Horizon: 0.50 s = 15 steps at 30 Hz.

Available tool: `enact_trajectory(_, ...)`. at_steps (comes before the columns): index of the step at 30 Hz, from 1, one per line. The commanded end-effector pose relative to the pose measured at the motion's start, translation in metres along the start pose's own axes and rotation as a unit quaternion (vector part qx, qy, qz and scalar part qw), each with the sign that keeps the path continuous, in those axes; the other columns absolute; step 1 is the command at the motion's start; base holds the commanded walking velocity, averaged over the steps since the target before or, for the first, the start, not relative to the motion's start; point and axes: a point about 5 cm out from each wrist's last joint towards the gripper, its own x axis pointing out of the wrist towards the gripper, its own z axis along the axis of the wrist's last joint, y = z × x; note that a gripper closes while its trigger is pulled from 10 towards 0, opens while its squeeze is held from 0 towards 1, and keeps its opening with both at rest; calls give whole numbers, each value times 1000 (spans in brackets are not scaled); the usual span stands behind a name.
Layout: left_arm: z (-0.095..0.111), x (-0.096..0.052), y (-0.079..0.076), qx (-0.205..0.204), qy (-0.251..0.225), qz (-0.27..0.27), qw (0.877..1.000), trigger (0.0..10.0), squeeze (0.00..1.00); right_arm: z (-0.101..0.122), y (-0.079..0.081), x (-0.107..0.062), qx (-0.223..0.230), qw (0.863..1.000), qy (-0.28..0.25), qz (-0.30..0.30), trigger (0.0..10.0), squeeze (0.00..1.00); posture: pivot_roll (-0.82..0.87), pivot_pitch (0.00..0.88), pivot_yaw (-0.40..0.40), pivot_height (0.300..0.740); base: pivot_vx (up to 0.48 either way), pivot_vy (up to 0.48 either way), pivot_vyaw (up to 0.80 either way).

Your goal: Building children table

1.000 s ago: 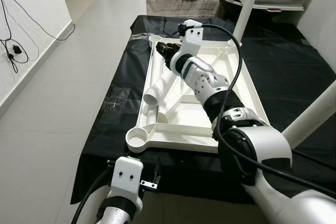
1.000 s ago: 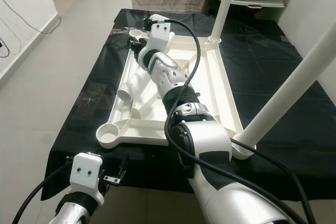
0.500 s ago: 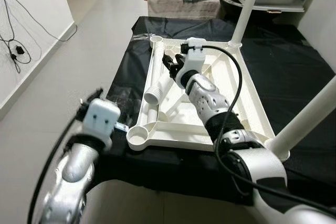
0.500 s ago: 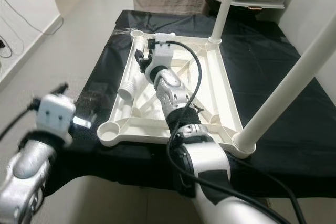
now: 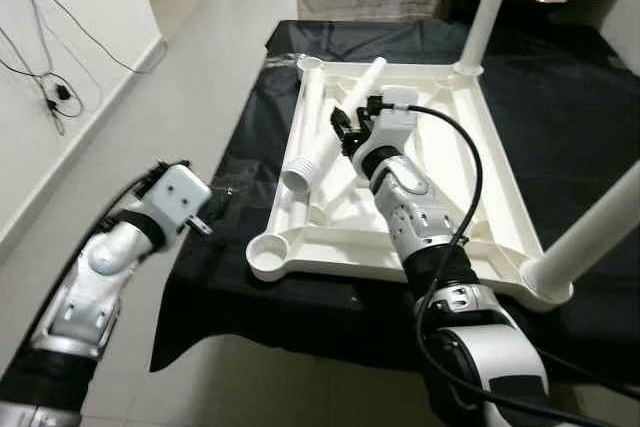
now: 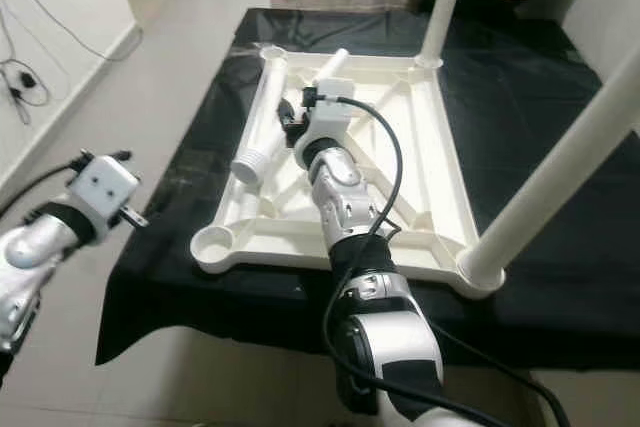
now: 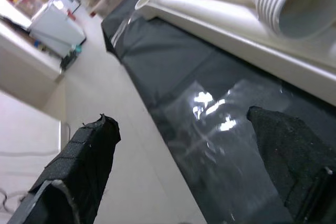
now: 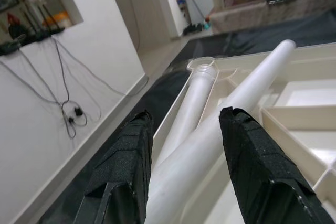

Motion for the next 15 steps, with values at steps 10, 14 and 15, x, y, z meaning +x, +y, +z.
enact_trajectory(10, 12, 28, 11, 35, -27, -40, 998, 10000, 0, 19, 12, -15, -29, 997, -63, 25, 10000, 0, 27, 258, 69, 740, 0, 0, -308)
enact_trajectory(14, 17, 35, 15, 39, -35, -45, 998, 10000, 0, 20, 13, -19, -32, 997, -66, 30, 10000, 0, 31, 264, 71, 740, 0, 0, -775)
enact_trajectory(15, 19, 39, 17, 42, -41, -49, 997, 10000, 0, 20, 14, -21, -30, 997, -66, 31, 10000, 0, 31, 264, 71, 740, 0, 0, -575)
